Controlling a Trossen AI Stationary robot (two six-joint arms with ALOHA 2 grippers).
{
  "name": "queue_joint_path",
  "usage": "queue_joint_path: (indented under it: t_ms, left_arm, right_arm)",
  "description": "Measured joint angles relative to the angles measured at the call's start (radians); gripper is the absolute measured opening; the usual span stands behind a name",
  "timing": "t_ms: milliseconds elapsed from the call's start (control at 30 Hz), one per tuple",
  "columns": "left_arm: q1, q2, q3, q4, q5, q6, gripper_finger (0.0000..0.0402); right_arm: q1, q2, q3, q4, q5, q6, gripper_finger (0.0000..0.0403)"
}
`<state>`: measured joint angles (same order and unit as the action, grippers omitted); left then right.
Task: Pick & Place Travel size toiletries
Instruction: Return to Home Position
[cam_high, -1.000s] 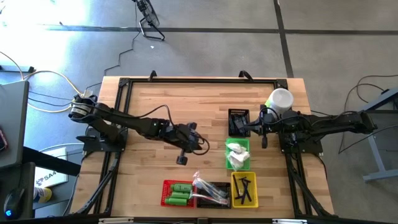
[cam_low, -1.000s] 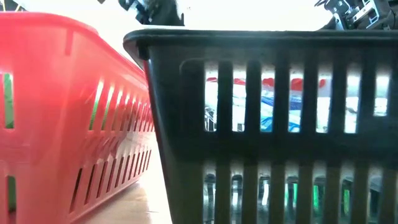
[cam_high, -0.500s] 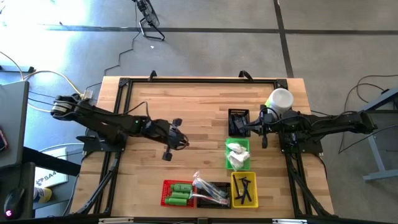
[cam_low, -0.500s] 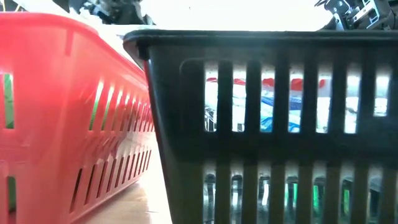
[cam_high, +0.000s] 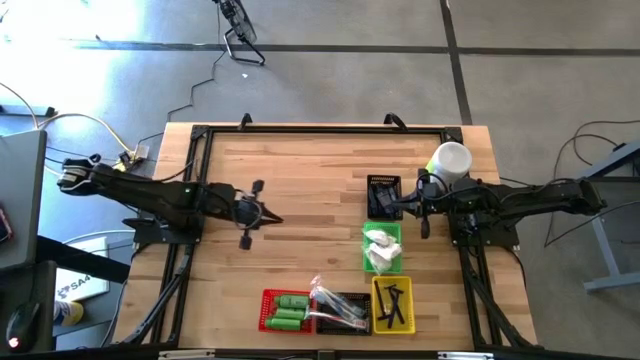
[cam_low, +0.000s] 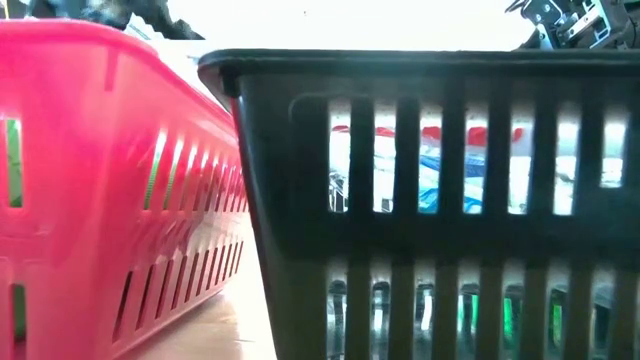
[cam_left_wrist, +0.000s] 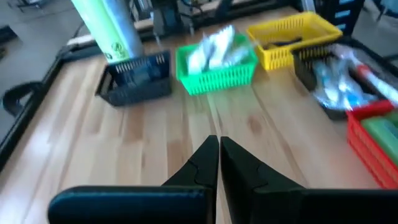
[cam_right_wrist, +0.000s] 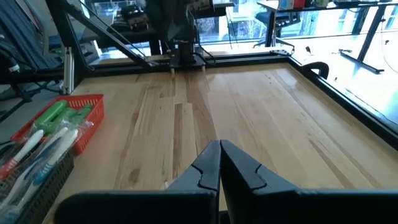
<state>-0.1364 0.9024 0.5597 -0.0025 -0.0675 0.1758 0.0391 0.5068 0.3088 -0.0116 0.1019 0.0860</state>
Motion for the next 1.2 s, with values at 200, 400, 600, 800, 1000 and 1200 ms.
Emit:
queue_joint_path:
  t_ms: [200,400,600,800,1000,1200]
  left_arm:
    - [-0.001,-0.148,-0.085,0.004,-0.016,0.003,0.0012]
    - [-0.001,-0.319,-0.172,0.003,-0.017,0.004,0.0012]
    - [-0.001,-0.481,-0.243,-0.036,-0.009,0.003,0.0012]
    - [-0.001,-0.609,-0.263,-0.116,-0.007,-0.005,0.0012]
    - [-0.001,-0.698,-0.263,-0.185,0.011,-0.004,0.0012]
    - [-0.001,-0.775,-0.262,-0.256,0.028,-0.005,0.0012]
  right_arm:
    - [0.000,0.000,0.000,-0.003,0.000,0.000,0.0002]
    - [0.000,0.000,0.000,-0.007,0.000,0.000,0.0002]
    - [0.000,0.000,0.000,-0.007,0.000,0.000,0.0002]
    - [0.000,0.000,0.000,-0.007,0.000,0.000,0.0002]
    - [0.000,0.000,0.000,-0.007,0.000,0.000,0.0002]
    - [0.000,0.000,0.000,-0.007,0.000,-0.001,0.0002]
